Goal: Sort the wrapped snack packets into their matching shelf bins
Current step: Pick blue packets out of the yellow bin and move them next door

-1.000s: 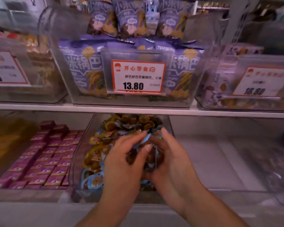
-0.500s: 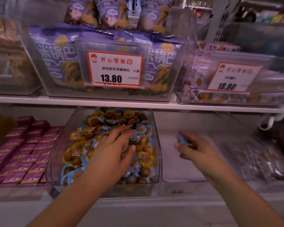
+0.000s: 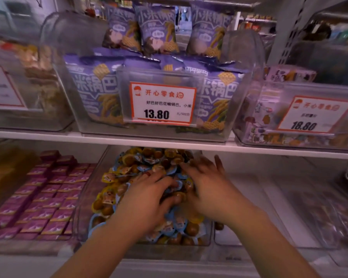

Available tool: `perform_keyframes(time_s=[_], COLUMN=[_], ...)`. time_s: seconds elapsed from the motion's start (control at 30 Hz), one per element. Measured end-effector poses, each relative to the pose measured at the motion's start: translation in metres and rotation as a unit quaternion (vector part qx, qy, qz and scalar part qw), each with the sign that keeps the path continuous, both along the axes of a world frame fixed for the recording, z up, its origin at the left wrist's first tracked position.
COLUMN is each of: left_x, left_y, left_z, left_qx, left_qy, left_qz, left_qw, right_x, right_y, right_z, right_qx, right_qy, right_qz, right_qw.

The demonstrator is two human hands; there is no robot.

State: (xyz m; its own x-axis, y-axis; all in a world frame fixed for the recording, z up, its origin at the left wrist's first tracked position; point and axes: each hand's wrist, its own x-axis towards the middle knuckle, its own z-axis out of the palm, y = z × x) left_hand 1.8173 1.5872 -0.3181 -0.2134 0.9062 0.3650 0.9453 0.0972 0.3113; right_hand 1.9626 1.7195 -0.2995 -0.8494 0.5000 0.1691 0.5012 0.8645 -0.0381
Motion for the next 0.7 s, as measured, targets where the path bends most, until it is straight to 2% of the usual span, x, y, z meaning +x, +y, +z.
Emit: perform_keyframes(time_s=[0.1,0.2,0.4,0.47,0.6,0.7], left_x=[-0.022,-0.033,-0.034,-0.032,-0.023,-0.014], left_y=[-0.013,-0.022,-0.025,-0.025,-0.024,-0.022], left_z=[0.000,0.000,-0.002,-0.003,-0.005,-0.007], left_qx=[0.033,0.035,0.098,0.129,0.155,0.130], left_qy=[-0.119,-0.125,-0.144,-0.157,-0.162,-0.163], left_qz=[-0.008,-0.003,0.031,0.039,0.015,-0.008], left_qw=[0.992,0.992,0.984,0.978,0.974,0.978], right_x=[-0.012,-0.015,-0.018,-0.017,-0.014,-0.016], right_y=[-0.001,-0.003,-0.013,-0.015,-0.014,-0.020], right_z=[-0.003,0.001,0.004,0.002,0.003,0.001], right_qx=[0.054,0.081,0.049,0.023,-0.060,-0.092], right_qy=[-0.077,-0.115,-0.094,-0.046,0.119,0.182], right_qz=[-0.006,0.002,0.025,0.029,0.037,0.026], right_qw=[0.996,0.990,0.994,0.998,0.990,0.979])
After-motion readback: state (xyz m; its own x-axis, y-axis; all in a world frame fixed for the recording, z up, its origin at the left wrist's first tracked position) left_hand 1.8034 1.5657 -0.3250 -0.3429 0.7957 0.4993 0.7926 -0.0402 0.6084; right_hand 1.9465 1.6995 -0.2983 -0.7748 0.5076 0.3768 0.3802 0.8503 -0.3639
